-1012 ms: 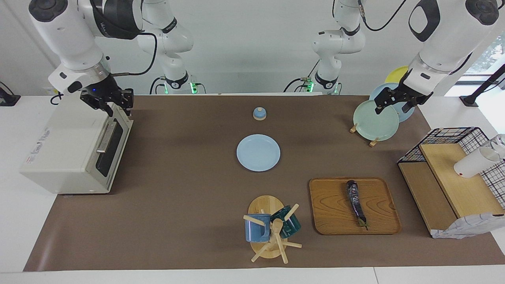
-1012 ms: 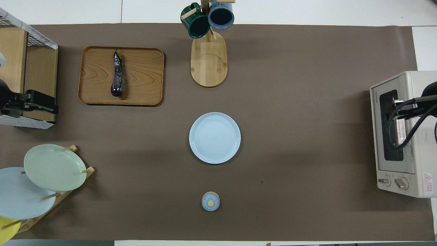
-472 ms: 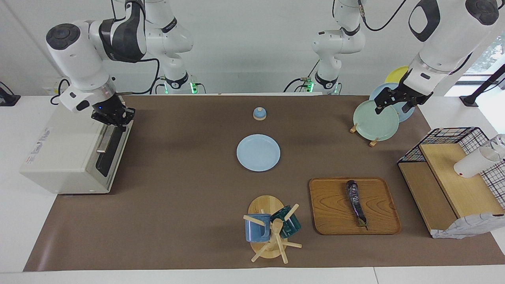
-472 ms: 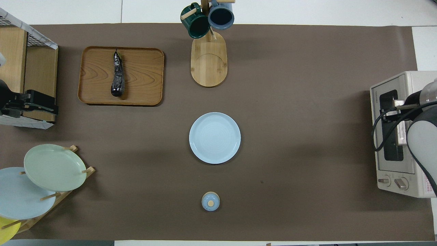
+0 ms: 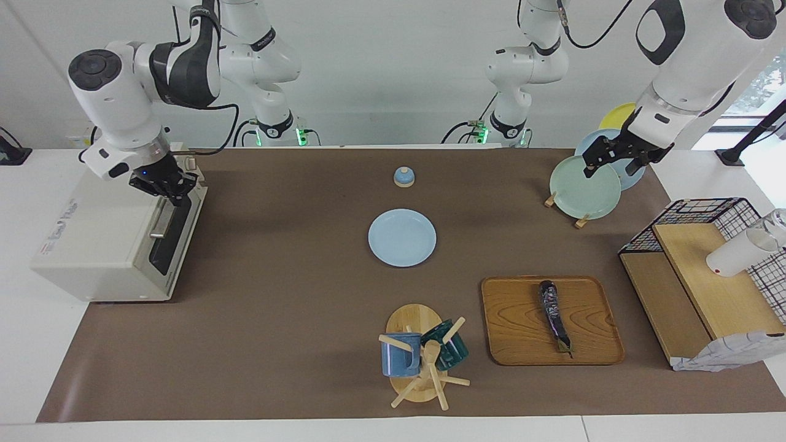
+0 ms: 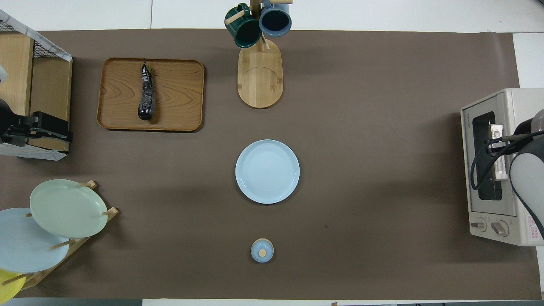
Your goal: Put eggplant into oven
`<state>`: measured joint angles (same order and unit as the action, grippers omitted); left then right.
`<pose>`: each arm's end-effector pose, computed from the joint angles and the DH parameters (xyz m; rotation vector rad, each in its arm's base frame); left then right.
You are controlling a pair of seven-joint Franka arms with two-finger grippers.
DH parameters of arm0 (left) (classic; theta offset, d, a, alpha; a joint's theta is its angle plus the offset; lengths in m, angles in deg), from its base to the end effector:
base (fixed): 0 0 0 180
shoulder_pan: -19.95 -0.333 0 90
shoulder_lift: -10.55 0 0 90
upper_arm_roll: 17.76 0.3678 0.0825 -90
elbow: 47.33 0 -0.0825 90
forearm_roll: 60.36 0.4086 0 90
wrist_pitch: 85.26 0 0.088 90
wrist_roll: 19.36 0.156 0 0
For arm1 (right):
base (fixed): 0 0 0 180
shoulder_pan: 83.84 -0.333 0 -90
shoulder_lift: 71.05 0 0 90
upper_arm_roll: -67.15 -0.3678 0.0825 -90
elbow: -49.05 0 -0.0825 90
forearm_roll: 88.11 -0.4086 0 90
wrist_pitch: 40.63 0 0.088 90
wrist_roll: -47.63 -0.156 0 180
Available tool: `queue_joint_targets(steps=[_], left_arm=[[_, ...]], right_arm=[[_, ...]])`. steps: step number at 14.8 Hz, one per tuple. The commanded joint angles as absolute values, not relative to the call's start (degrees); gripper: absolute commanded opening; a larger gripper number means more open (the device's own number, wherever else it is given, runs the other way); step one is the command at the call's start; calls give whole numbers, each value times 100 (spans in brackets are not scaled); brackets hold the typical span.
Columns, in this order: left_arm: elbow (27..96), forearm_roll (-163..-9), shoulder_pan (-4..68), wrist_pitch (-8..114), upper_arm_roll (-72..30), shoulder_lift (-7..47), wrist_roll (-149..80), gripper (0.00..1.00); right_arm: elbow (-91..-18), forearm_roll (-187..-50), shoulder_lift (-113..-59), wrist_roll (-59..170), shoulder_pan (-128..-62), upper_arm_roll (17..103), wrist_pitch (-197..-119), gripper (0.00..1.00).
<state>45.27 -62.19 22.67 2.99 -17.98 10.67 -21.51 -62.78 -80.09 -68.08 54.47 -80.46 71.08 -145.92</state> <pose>0.5699 -0.0343 0.6013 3.1106 -0.0210 -0.1235 0.5484 -0.0888 0.4904 3.0173 0.0501 -0.1176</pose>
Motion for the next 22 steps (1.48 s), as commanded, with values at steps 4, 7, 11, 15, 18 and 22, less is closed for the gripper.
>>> queue_joint_targets(steps=[4,7,11,15,18,22], left_arm=[[4531,-6238,2233,299,-1802,1038,-2112,100],[4522,-6238,2233,334,-1802,1038,-2112,100],[4539,-6238,2233,281,-1811,1029,-2139,100],[4566,-6238,2233,325,-1802,1029,-2147,100],[4557,-6238,2224,334,-1802,1029,-2130,100],[4583,-6238,2232,465,-1802,1038,-2042,100]], right_arm=[[-6784,-7775,-6683,6037,-7716,7075,-15120,0],[-6872,-7757,-6675,6046,-7716,7066,-15129,0],[-7048,-7766,-6666,5984,-7795,7057,-15234,0],[-7381,-7845,-6683,5897,-8031,7040,-15673,0],[-7417,-7853,-6832,5449,-8234,7040,-15831,0],[-7558,-7897,-7078,4984,-8541,7040,-16227,0]])
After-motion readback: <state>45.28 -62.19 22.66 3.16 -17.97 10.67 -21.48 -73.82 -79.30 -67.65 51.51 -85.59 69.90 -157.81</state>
